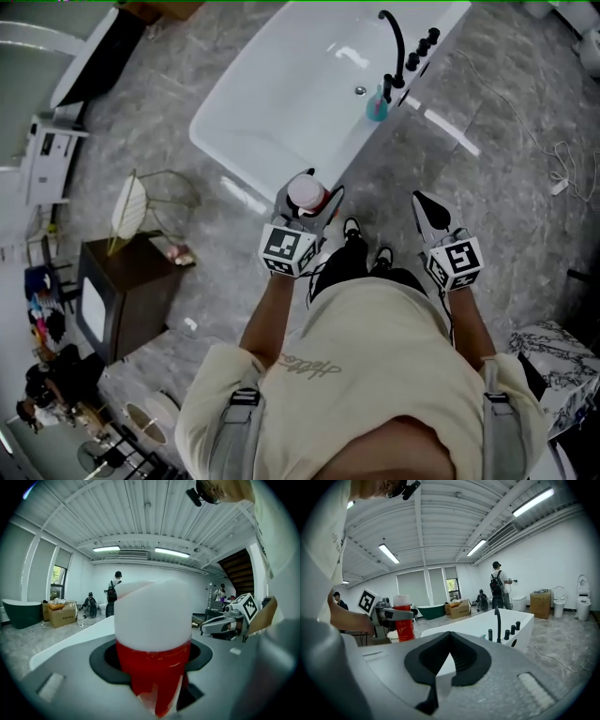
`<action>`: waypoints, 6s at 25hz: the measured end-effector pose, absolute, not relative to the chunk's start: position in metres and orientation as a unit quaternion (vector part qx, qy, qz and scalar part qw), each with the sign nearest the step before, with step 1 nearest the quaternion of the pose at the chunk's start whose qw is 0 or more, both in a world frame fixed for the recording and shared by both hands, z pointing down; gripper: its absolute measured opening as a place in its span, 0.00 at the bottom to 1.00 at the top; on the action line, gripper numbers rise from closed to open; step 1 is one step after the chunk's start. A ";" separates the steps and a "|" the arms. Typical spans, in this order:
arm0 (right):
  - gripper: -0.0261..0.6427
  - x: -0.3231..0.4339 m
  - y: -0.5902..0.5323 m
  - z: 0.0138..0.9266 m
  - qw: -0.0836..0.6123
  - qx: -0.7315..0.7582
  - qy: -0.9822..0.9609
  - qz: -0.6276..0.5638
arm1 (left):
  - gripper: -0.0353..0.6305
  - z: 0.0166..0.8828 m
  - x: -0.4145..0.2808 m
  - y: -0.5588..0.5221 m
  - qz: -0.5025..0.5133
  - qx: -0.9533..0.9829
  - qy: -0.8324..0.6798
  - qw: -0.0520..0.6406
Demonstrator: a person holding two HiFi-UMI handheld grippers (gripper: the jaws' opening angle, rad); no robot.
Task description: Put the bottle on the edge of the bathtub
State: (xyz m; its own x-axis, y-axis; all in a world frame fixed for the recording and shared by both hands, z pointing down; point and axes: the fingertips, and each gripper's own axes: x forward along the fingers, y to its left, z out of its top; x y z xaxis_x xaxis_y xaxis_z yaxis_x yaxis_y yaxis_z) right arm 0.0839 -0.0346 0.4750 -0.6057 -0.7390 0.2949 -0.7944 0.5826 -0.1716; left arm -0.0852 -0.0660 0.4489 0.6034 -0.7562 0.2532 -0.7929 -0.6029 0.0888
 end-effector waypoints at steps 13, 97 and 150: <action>0.04 0.087 -0.078 0.478 0.135 0.486 -0.850 0.148 | 0.50 0.477 -0.084 -0.149 0.093 0.913 -0.386 0.095; 0.04 0.084 -0.156 0.490 0.124 0.427 -0.890 0.097 | 0.34 0.492 -0.086 -0.173 0.121 0.846 -0.511 0.091; 0.04 0.072 -0.171 0.332 0.036 0.448 -0.893 -0.019 | 0.08 0.331 -0.150 -0.183 0.001 0.828 -0.559 0.041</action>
